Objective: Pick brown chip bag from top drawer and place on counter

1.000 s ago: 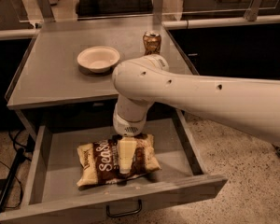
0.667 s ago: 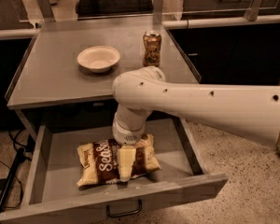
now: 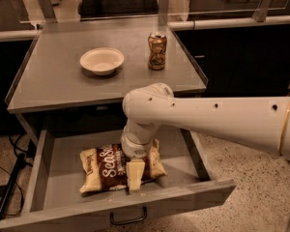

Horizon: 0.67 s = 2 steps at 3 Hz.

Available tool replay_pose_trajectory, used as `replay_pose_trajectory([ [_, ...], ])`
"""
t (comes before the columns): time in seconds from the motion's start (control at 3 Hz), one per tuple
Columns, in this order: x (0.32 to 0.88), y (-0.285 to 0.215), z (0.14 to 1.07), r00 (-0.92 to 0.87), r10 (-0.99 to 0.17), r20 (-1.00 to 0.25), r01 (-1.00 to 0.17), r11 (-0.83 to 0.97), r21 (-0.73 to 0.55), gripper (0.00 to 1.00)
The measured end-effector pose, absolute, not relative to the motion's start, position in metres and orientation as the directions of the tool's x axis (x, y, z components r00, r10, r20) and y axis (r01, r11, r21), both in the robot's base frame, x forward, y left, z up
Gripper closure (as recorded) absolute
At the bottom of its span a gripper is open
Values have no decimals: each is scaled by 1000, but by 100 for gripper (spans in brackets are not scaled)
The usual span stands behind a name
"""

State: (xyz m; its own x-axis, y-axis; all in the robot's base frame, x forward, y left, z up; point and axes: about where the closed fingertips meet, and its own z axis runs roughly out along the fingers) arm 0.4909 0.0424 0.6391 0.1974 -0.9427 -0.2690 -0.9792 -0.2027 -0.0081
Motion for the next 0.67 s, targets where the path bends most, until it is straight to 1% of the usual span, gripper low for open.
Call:
replay_pose_trajectory([
  [0.33,491,42,639,197,-943,-269,-979,-203,-8,19],
  [0.67,491,42,639,197,-943,-269,-979,-203,-8,42],
])
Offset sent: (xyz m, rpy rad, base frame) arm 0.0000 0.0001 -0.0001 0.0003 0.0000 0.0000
